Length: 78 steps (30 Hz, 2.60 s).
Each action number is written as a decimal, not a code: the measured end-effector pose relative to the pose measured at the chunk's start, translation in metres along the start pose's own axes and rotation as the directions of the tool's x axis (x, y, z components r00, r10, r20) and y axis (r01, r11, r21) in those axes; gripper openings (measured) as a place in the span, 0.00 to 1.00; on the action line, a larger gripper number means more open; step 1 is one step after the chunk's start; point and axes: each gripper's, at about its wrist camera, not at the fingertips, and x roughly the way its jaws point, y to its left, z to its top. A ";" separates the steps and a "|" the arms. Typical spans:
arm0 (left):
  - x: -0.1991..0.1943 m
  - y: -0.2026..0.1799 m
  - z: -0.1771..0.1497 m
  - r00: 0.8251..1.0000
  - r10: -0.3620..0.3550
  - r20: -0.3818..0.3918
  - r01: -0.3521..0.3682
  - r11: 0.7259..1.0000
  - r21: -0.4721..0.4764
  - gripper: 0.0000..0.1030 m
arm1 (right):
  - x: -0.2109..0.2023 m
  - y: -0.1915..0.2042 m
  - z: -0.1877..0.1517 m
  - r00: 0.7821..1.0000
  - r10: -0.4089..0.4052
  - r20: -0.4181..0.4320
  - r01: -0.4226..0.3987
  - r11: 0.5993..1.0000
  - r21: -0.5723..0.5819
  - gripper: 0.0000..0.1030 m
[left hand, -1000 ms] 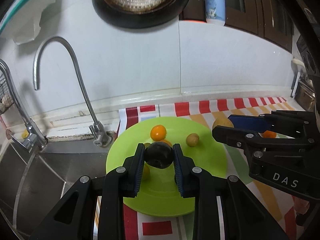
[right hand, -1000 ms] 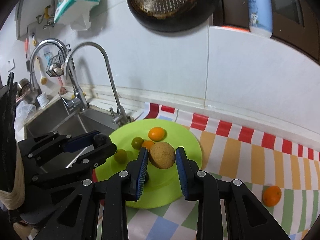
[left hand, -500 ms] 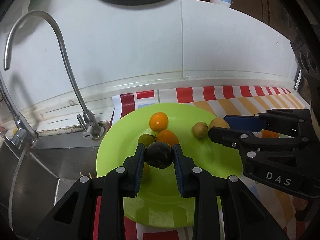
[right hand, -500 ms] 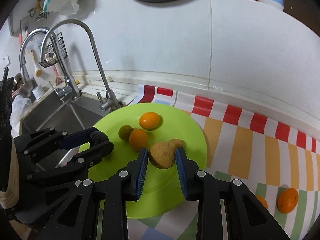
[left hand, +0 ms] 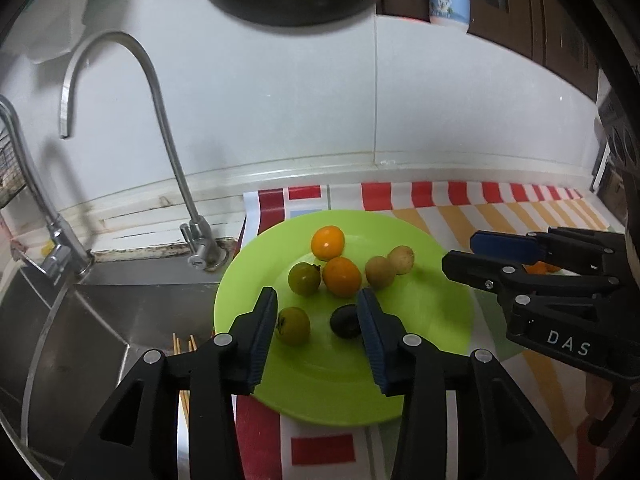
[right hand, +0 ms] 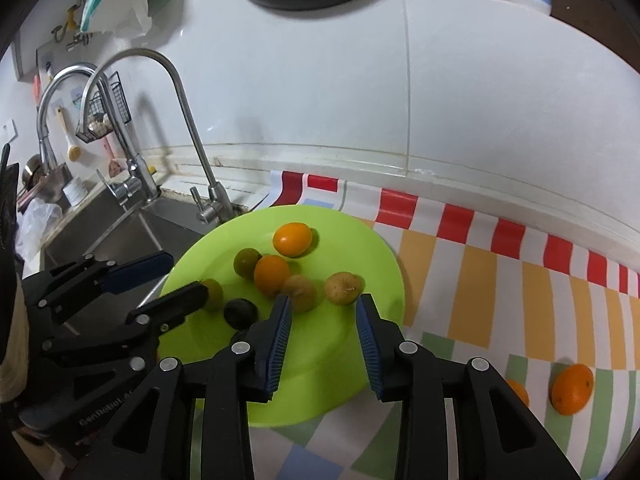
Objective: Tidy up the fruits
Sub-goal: 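Lift both open tools from the plate toward the two large oranges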
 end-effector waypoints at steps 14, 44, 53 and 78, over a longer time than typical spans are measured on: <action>-0.055 -0.020 0.006 0.999 0.010 0.042 -0.008 0.999 -0.045 0.56 | -0.076 -0.001 -0.011 0.995 -0.020 0.097 0.016 0.999 0.046 0.44; -0.108 -0.119 -0.006 0.983 0.012 0.181 -0.020 0.999 0.046 0.93 | -0.174 -0.069 -0.059 0.955 -0.240 0.174 0.218 0.967 0.136 0.64; -0.100 -0.154 -0.007 0.982 0.001 0.190 -0.018 0.996 0.087 0.93 | -0.180 -0.094 -0.067 0.951 -0.259 0.170 0.243 0.964 0.105 0.64; -0.015 -0.207 -0.017 0.993 -0.092 0.075 0.075 0.975 0.208 0.93 | -0.125 -0.156 -0.080 0.969 -0.238 0.064 0.239 0.971 -0.015 0.64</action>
